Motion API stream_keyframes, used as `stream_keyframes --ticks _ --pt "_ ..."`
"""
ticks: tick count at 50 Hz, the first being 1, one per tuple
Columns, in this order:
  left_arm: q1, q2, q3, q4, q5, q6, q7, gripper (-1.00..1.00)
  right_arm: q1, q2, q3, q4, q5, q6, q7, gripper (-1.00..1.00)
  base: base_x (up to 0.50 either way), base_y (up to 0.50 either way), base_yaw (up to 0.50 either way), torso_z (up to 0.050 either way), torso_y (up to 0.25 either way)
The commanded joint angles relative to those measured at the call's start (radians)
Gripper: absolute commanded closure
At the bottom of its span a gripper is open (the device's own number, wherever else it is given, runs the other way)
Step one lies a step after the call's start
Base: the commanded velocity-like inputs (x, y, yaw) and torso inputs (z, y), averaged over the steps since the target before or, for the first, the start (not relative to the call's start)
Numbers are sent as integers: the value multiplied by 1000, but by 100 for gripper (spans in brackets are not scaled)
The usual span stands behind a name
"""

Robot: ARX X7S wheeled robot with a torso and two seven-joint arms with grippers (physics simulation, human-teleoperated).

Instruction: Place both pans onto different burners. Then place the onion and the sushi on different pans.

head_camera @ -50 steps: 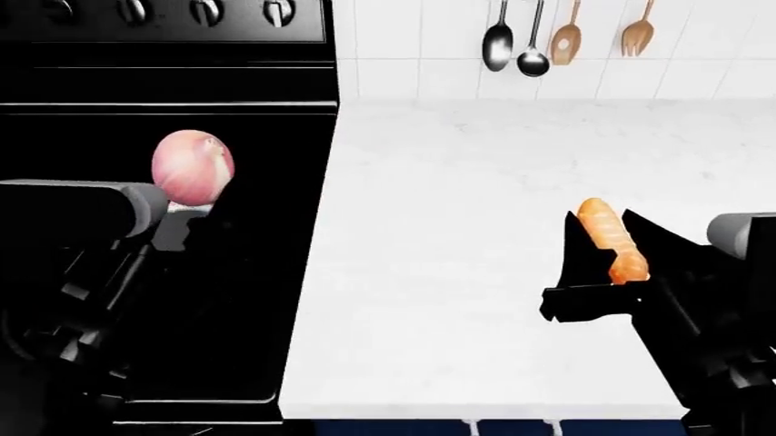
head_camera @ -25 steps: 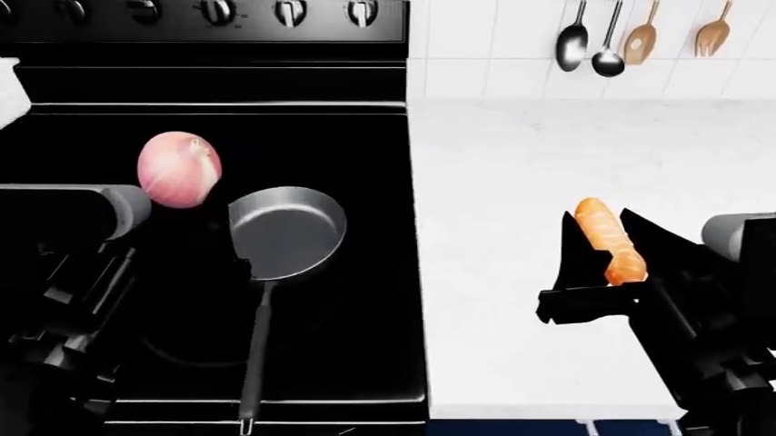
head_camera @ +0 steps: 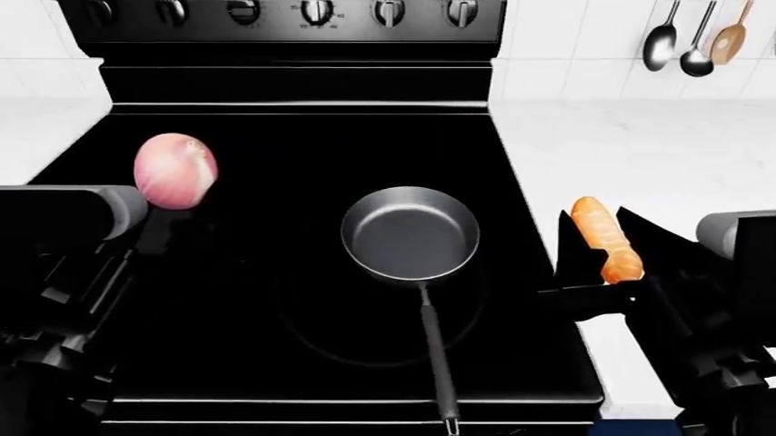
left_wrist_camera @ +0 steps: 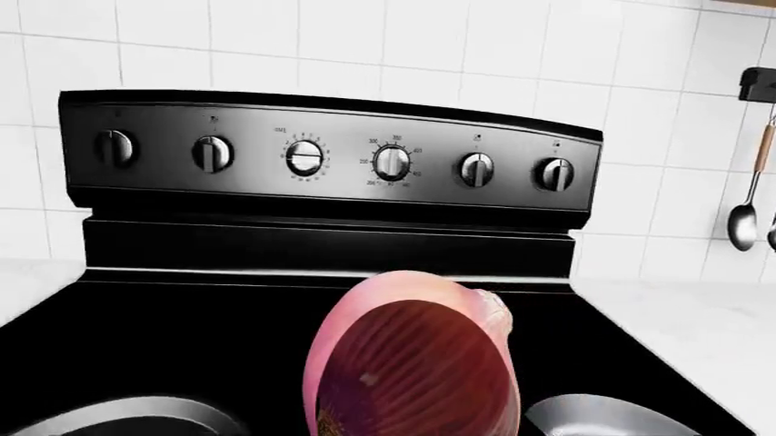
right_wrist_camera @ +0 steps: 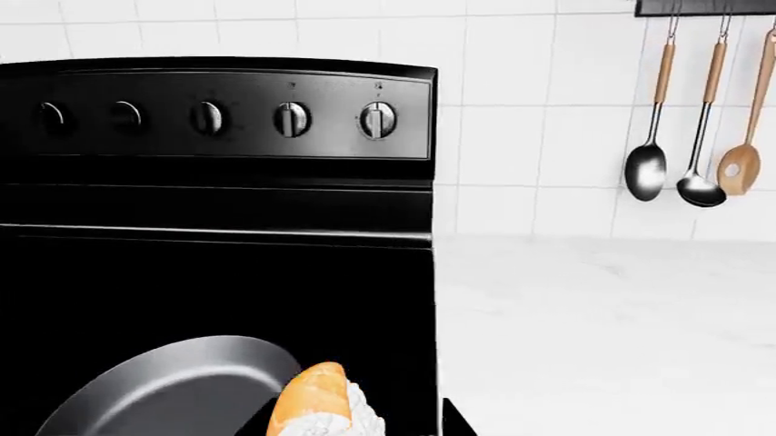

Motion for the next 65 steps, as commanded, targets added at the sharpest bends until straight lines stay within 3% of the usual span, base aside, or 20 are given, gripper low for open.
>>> stream_keyframes --ticks 1,19,28,65 --pt "4 -11 -4 -5 -3 19 9 100 26 -8 -11 -2 -8 22 1 100 -1 500 0 0 0" --pt "18 -23 -6 0 3 30 10 100 24 -7 -5 -9 -3 14 4 100 0 130 0 0 0" --pt "20 -24 -9 0 3 30 10 100 25 -9 -9 -9 -9 15 2 100 -1 500 0 0 0" --pt "22 -38 -24 -5 -5 30 21 100 88 -24 -37 3 29 50 27 100 45 2 0 0 0"
